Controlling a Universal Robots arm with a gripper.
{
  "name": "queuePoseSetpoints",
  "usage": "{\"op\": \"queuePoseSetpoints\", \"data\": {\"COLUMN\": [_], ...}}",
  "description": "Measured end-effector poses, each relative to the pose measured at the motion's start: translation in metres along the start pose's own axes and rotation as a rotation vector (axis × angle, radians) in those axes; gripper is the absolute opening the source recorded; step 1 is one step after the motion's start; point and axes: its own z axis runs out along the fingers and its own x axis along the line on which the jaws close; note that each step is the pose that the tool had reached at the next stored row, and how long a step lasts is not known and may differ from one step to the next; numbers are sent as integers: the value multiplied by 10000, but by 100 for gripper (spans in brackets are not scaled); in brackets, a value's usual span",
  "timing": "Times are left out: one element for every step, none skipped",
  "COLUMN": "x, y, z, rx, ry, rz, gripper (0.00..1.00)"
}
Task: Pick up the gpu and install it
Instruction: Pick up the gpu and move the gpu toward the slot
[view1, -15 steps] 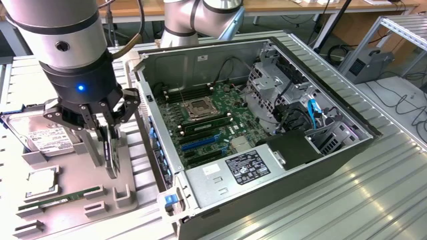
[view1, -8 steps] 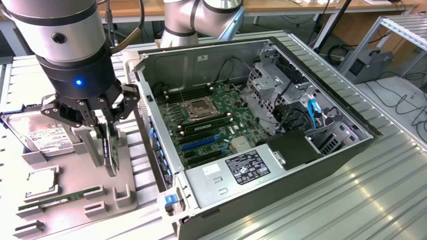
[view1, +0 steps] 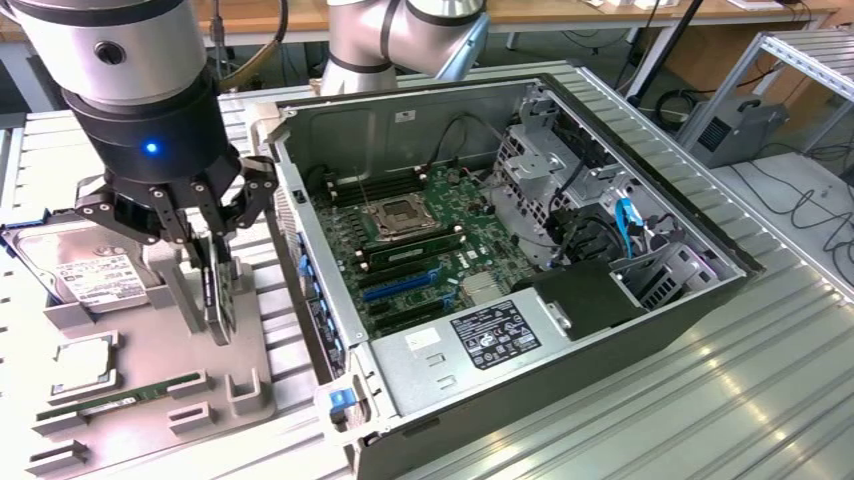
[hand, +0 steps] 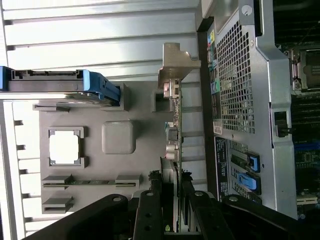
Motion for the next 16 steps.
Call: {"op": "queuePoseSetpoints", "data": {"x": [0,0,0,0,-1,-1,-1,-1,-2,-2,-2,-2,-3,-3,-4,-4], "y": [2,4,4,6,6,7,8,8,9,9,10,10,11,11,12,13], "z": [-11,-23,-35,-48,-60,-74,-86,-96,-110,-118,-128,-140,-154,-170,-187,-203], "rx": [0,-1,0,0,0,0,0,0,0,0,0,0,-1,0,0,0], "ry": [0,0,0,0,0,0,0,0,0,0,0,0,-1,0,0,0], "rz": [1,2,1,1,1,2,1,2,2,1,2,1,2,2,2,2], "gripper": [26,26,26,26,26,26,26,26,26,26,26,26,26,26,26,26]}}
